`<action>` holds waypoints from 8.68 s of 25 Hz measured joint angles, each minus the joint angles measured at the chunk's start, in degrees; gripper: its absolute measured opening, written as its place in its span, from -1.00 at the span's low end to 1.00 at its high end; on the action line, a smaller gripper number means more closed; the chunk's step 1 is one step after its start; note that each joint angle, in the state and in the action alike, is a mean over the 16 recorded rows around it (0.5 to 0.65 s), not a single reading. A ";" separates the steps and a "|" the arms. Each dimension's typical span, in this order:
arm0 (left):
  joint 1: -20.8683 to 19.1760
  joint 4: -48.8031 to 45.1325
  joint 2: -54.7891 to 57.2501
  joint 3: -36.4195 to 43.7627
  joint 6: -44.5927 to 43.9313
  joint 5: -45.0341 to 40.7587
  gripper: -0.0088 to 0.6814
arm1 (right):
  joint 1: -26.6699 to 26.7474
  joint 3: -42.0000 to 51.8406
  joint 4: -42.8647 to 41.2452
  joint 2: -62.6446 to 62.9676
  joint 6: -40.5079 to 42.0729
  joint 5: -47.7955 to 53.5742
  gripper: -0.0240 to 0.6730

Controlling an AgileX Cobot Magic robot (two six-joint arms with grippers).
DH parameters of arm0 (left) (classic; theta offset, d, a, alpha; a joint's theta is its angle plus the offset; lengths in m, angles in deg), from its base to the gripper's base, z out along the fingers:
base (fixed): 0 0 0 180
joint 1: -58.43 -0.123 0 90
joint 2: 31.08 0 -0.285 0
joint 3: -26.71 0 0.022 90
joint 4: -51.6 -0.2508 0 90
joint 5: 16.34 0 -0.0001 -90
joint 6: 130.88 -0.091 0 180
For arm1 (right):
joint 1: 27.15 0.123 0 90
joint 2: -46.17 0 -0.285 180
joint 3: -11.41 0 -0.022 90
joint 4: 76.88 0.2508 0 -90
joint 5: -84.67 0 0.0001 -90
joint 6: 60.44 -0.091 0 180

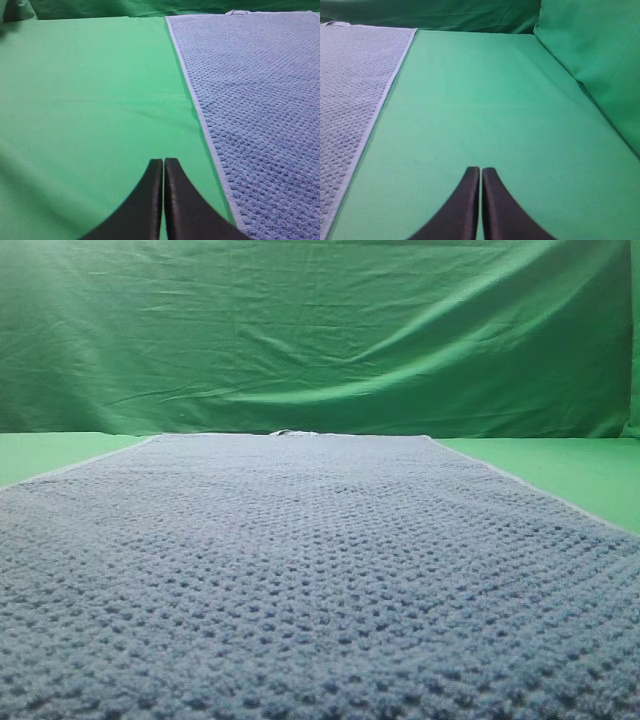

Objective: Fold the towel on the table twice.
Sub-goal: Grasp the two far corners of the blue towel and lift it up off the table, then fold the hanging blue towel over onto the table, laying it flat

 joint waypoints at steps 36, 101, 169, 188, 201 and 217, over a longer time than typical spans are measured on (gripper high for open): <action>0.00 3.74 1.75 -13.91 8.05 6.77 -0.97 | 0.00 -11.99 2.83 -2.89 -1.02 -3.57 -0.93; 5.18 4.63 98.06 -69.99 -5.62 -19.30 -0.86 | 18.84 -80.68 10.34 -109.08 2.72 26.92 -0.70; 4.74 15.52 118.08 -85.18 -4.79 -29.89 -0.96 | 18.38 -82.75 9.73 -115.39 0.54 15.38 -0.92; 5.23 16.00 117.75 -130.96 -2.60 -38.65 -0.97 | 16.64 -113.13 7.72 -107.36 2.13 19.15 -0.93; 5.23 11.52 117.57 -133.78 0.35 -37.40 -0.97 | 16.64 -125.28 4.99 -111.34 4.26 25.77 -0.93; 5.27 11.73 109.88 -116.27 1.40 -41.47 -0.97 | 16.64 -112.55 2.62 -105.78 2.58 32.93 -0.93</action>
